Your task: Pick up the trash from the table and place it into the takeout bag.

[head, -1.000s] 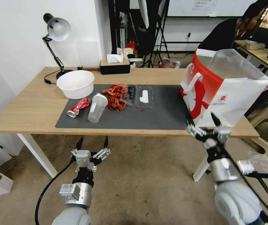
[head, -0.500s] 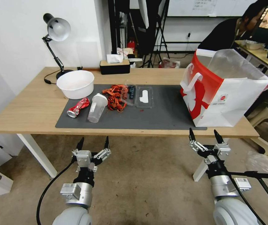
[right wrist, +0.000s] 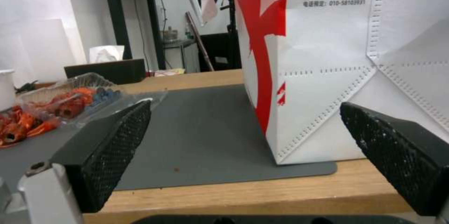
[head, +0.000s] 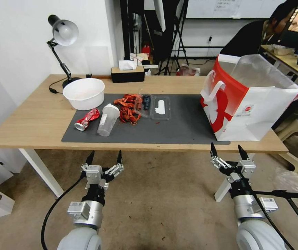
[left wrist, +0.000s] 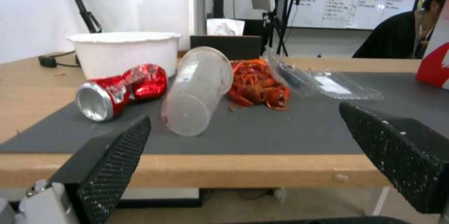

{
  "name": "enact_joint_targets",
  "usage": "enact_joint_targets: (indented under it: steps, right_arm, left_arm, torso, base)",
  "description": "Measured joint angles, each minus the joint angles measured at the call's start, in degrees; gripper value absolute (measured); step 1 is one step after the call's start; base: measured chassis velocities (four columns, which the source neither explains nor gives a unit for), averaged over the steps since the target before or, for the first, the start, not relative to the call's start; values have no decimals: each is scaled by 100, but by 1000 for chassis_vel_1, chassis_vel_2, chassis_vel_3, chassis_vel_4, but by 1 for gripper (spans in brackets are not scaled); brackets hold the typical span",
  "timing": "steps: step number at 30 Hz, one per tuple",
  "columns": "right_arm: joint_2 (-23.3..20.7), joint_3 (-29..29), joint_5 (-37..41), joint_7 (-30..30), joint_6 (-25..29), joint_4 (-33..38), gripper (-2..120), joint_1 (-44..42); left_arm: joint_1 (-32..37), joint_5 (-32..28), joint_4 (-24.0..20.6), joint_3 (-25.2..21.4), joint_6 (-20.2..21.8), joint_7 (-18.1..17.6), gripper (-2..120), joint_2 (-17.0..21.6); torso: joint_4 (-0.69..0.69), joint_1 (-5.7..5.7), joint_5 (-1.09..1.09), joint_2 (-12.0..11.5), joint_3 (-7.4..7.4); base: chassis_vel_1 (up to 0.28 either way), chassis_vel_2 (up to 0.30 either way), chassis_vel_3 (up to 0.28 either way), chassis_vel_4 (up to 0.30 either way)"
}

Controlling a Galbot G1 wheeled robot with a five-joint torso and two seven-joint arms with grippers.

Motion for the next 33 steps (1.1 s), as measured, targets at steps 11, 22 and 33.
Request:
enact_joint_targets:
  steps: [11,22,33]
  right_arm:
    - [18,32,-43,23,-46,-8,100,24]
    - [85,36,-112,51,-130,-7,100,108]
    - [166,6,-173,58,-176,-23,100,206]
  left_arm:
    - [-952,-739,384,-206,476,13,100,881]
    - [-2069,-1740,1171,-421,996,-262,100,1986]
    - [-2954,-2296,2207,-339,1493,-341,100,2891]
  torso:
    - [-1,0,-1,0,0]
    - [-1,1,-1,0,0]
    - [0,0,-2,0,1]
  base:
    - [0,0,0,0]
    - [0,0,0,0]
    - [0,0,0,0]
